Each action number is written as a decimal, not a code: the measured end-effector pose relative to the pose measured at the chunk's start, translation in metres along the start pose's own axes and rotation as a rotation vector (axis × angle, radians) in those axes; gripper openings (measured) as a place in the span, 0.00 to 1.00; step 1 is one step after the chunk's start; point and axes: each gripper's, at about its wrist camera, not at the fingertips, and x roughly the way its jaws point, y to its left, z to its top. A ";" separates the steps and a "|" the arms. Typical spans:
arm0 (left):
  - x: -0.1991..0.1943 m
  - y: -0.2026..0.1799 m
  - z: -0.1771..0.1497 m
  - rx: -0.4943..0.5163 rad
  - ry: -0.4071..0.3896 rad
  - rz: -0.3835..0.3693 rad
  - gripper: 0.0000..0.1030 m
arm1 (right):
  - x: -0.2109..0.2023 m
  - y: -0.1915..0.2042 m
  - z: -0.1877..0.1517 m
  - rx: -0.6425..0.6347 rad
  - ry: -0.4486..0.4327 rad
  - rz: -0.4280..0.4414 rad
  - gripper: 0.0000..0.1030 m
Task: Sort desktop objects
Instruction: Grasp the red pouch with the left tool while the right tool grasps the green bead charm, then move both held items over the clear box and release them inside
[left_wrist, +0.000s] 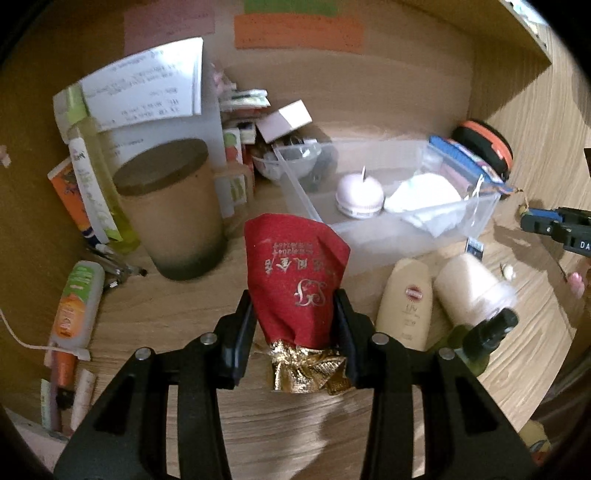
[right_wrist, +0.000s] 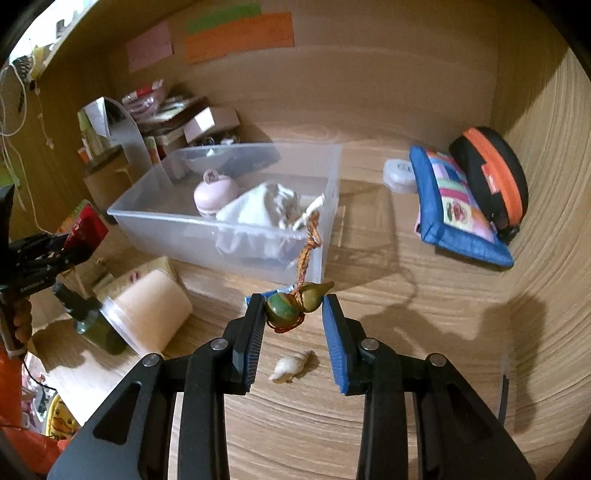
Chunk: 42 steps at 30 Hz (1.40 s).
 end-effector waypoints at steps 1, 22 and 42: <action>-0.003 0.001 0.002 -0.009 -0.010 0.001 0.39 | -0.002 0.001 0.002 -0.002 -0.007 0.000 0.28; -0.022 -0.007 0.068 0.019 -0.094 -0.076 0.40 | -0.011 0.024 0.072 -0.077 -0.125 0.026 0.28; 0.037 -0.029 0.117 -0.002 -0.079 -0.151 0.40 | 0.041 0.052 0.095 -0.059 -0.108 0.185 0.28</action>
